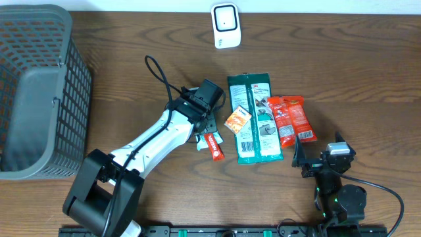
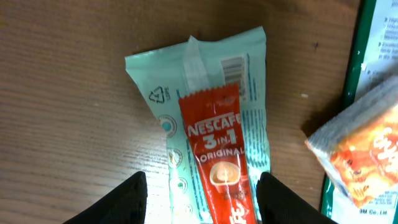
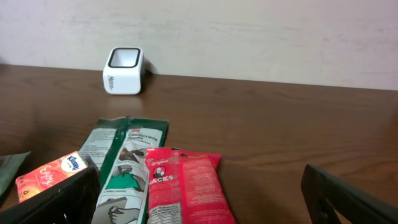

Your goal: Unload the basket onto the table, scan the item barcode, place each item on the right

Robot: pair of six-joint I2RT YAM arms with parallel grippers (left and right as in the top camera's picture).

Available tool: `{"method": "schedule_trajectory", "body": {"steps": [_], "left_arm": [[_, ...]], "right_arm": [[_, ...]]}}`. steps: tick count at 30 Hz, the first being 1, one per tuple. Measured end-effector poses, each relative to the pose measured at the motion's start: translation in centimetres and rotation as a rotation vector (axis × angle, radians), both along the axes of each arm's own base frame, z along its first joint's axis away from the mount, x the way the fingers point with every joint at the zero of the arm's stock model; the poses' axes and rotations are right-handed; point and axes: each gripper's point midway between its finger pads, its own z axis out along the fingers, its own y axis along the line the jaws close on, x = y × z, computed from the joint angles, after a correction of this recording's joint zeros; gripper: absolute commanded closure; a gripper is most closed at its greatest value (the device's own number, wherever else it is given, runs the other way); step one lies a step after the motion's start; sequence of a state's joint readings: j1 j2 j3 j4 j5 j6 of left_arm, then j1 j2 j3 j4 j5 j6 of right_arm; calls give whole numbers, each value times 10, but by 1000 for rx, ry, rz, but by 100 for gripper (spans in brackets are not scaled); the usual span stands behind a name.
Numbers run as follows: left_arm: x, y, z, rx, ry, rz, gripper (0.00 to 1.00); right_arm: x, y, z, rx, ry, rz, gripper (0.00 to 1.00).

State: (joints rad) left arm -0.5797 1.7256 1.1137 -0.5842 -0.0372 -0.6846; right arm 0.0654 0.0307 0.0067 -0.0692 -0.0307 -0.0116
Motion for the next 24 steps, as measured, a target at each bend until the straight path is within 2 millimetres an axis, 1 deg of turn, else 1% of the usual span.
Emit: {"method": "schedule_trajectory", "body": {"steps": [2,4,8,11,13,15,16,19,21,24], "left_arm": [[1,1,-2,0,-9,10,50],[1,2,-7,0,-17,22,53],[-1,4,-13,0,-18,29,54],[3,2,-13,-9,-33,30,54],[4,1,-18,-6,-28,30,55],[4,1,-27,4,-14,30,59],[4,2,-31,10,-5,30,63],[4,1,-33,9,-3,33,75],[4,1,-33,11,-3,31,77],[4,1,-31,10,-8,32,77]], "right_arm": [[0,0,0,0,0,0,1],[0,0,0,0,0,0,1],[0,0,0,0,0,0,1],[0,0,0,0,0,0,1],[0,0,0,0,0,0,1],[0,0,0,0,0,0,1],[0,0,0,0,0,0,1],[0,0,0,0,0,0,1],[0,0,0,0,0,0,1],[0,0,0,0,0,0,1]]}}
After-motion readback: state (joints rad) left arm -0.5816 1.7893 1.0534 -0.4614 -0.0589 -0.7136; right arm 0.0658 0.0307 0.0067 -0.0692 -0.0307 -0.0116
